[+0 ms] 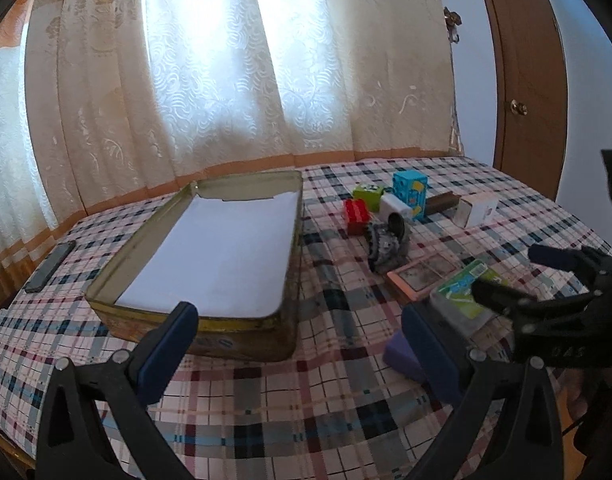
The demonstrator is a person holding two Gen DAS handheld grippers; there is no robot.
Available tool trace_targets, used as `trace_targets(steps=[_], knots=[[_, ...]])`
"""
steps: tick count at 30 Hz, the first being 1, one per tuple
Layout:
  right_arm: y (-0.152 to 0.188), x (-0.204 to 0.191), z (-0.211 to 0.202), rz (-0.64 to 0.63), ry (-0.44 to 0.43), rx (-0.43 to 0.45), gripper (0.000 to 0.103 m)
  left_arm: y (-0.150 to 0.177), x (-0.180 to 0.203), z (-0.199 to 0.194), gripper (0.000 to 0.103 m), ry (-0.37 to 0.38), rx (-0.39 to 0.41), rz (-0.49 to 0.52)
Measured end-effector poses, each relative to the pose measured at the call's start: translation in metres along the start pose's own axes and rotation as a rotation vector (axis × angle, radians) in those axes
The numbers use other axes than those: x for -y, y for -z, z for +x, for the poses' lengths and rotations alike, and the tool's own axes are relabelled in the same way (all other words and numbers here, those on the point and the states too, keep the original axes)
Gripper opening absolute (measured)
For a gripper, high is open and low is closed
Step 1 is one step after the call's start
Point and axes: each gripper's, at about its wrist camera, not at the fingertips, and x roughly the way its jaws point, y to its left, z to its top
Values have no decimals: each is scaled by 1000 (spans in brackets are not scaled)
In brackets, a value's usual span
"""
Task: Organize rigid objects
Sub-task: 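Grasp the green-lidded floss box with the right gripper while the left grasps the purple cube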
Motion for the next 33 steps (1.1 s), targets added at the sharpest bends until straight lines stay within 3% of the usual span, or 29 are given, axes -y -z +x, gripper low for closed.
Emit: trace_targets(steps=[5, 12, 18, 24, 29, 33], knots=[[1, -1, 15, -6, -30, -68, 92, 1, 4, 2, 103, 18, -12, 13], [0, -5, 21, -21, -96, -98, 89, 3, 9, 7, 103, 38, -37, 22], [7, -8, 33, -48, -95, -149, 82, 4, 20, 10, 103, 54, -54, 54], [5, 2, 31, -12, -120, -134, 81, 4, 29, 21, 103, 93, -97, 72], [3, 24, 26, 52, -32, -87, 81, 5, 38, 32, 103, 132, -143, 82], [4, 35, 25, 102, -45, -80, 81, 5, 46, 39, 103, 169, -167, 90]])
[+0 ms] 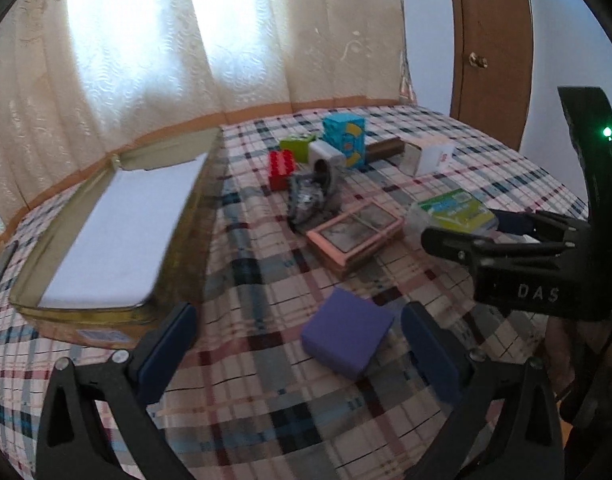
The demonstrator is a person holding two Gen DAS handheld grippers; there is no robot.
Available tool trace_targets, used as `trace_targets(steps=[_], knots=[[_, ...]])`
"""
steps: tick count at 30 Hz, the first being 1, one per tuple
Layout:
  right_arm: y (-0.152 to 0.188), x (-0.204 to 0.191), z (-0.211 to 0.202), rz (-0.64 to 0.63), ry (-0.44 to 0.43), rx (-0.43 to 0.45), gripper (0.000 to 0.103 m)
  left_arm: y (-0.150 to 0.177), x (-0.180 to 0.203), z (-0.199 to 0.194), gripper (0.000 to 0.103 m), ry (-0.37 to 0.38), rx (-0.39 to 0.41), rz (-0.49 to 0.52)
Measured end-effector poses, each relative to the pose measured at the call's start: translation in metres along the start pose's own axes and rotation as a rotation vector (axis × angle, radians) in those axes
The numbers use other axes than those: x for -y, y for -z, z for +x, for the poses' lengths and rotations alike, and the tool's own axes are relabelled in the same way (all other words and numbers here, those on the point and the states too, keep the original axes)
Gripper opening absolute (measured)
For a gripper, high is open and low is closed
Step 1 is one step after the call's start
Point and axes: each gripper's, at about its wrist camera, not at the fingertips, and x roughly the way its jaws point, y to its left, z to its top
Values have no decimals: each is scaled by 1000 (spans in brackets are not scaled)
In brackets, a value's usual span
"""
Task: Organize rigid objects
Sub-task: 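Grasp the green-lidded floss box with the right gripper while the left grasps the purple cube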
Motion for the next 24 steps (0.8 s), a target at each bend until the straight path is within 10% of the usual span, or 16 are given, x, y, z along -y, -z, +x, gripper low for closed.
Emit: trace_targets(steps=[7, 15, 24], knots=[[0, 3, -1, 21, -20, 11, 81, -3, 8, 13, 90, 45, -56, 18], [0, 1, 0, 7, -3, 18, 81, 1, 10, 19, 50, 108, -83, 48], [1, -3, -5, -13, 8, 52, 81, 0, 2, 14, 50, 108, -45, 30]])
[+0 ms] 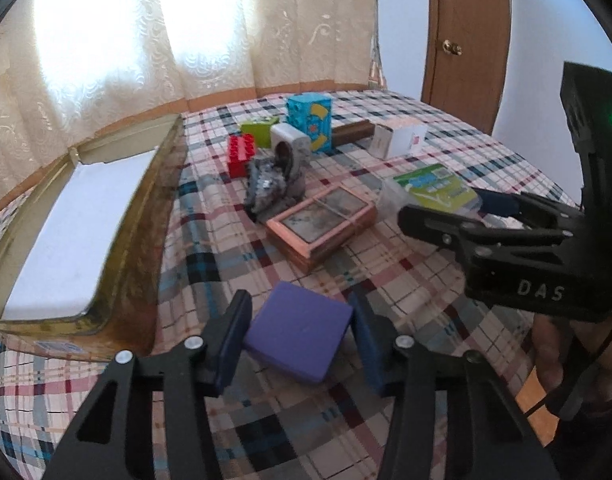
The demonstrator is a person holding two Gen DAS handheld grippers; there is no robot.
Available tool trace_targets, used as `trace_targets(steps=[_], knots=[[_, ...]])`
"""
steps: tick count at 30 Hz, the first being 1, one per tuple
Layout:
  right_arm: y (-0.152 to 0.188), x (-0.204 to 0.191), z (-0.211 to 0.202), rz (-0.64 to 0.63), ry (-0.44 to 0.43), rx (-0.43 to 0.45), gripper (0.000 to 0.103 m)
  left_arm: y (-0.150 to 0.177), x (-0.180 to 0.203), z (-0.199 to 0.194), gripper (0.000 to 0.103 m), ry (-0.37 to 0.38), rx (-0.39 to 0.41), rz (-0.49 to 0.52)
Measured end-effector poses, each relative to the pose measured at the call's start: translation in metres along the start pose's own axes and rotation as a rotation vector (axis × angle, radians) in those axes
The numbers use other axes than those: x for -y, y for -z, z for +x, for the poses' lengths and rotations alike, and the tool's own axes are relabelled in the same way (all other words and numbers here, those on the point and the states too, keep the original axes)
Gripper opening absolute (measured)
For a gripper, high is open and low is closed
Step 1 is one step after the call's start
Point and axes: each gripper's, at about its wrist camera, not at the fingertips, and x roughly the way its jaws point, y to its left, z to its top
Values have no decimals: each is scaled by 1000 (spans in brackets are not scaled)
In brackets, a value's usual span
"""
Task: Organize rigid objects
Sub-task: 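Grasp the green-lidded floss box with the right gripper while the left grasps the purple cube, then lift the floss box and purple cube and carry both toward the gold tray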
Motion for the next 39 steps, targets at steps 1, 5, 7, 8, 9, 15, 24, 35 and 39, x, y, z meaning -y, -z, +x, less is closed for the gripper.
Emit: trace_targets(steps=[1, 5, 7, 8, 9, 15, 24, 35, 39], knots=[[0, 0, 0, 0, -4, -4, 81, -1, -3, 0, 50, 5, -1, -9], [-2, 2, 2, 7, -15, -20, 81, -3, -8, 0, 50, 19, -8, -18], [-3, 1, 2, 0, -13, -20, 81, -4, -7, -1, 50, 17, -3, -10], [-4, -1, 1, -6, -11, -17, 81, -4, -7, -2, 50, 16, -2, -8], [-4, -2, 1, -12, -7, -16, 81, -6, -7, -3, 50, 9, 3, -7], [-6, -9, -5, -48, 18, 25, 81, -9, -13, -10, 50, -19, 54, -7], [-15, -8, -10, -36, 28, 106, 81, -11, -19, -21, 50, -44, 144, -33], [-12, -16, -23, -54, 54, 220, 81, -8, -26, -33, 50, -106, 240, -79], [-11, -16, -26, -52, 56, 241, 81, -7, -28, -37, 50, -114, 266, -95]])
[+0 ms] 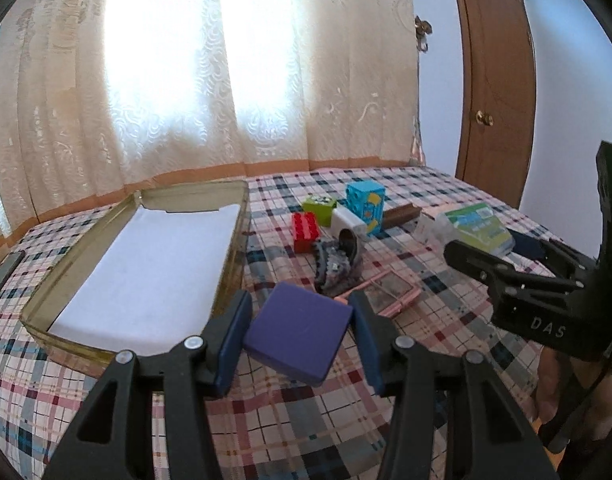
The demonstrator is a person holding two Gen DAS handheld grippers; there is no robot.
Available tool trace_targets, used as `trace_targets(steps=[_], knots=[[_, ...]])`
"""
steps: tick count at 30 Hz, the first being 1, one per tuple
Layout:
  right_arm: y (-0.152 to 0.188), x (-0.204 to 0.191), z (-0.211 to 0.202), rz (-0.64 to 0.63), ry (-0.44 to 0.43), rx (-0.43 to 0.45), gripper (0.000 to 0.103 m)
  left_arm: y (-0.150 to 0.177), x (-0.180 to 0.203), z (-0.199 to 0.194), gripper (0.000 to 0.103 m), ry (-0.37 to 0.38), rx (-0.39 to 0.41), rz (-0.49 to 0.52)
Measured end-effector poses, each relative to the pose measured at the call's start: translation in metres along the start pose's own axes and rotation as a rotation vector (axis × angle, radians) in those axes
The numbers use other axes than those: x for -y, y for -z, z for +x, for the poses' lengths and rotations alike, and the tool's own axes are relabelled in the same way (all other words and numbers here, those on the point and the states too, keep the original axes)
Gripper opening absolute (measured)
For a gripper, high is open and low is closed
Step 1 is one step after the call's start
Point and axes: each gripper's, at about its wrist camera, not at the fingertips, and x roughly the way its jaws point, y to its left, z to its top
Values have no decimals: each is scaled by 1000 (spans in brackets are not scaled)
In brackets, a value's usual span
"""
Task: Organize rigid objects
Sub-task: 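Lift the floss box and purple cube and carry both toward the gold tray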
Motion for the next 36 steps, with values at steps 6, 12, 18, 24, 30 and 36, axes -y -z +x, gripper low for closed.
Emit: trace_targets(steps=[6, 12, 18, 24, 30, 36], knots=[[1, 0, -6, 6, 32, 47, 81, 0, -4, -7, 50, -10, 42, -16], [1, 0, -10, 11, 59, 76, 81, 1, -8, -11, 50, -18, 67, -32], [2, 0, -14, 15, 68, 102, 81, 3, -10, -16, 50, -37, 98, -42], [3, 0, -21, 14, 72, 137, 81, 4, -10, -20, 50, -52, 123, -42], [6, 0, -28, 23, 82, 180, 81, 4, -13, -24, 50, -75, 151, -55], [6, -1, -31, 28, 91, 200, 81, 5, -18, -26, 50, -96, 167, -60]])
